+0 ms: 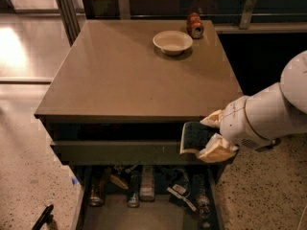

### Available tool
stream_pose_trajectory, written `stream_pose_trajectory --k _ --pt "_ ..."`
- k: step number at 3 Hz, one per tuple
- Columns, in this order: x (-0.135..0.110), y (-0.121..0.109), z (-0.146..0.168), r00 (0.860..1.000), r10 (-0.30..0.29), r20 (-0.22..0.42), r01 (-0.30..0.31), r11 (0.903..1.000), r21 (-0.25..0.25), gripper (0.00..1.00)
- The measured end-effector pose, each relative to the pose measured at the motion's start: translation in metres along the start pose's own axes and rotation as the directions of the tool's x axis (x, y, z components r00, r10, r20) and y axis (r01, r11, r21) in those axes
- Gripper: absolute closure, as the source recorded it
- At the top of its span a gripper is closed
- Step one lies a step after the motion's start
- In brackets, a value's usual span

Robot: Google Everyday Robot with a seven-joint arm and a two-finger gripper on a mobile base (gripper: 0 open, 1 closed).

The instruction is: Place sponge into middle drawer

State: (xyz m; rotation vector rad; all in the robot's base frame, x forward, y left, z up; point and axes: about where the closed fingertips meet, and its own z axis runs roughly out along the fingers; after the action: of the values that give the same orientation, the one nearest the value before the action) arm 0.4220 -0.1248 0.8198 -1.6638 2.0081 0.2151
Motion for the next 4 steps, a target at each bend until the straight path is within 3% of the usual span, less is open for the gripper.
stream_pose_trajectory --k 1,2,4 --pt "0.008 0.009 0.039 0.999 0.038 0.018 -0.036 0.9956 -0.086 1.00" --pt "0.014 0.015 0.064 0.998 0.059 0.022 -0.056 0.9887 -0.139 1.00" --pt "0.017 0.025 0.079 0.996 0.075 0.042 -0.069 0.9870 -0.145 1.00"
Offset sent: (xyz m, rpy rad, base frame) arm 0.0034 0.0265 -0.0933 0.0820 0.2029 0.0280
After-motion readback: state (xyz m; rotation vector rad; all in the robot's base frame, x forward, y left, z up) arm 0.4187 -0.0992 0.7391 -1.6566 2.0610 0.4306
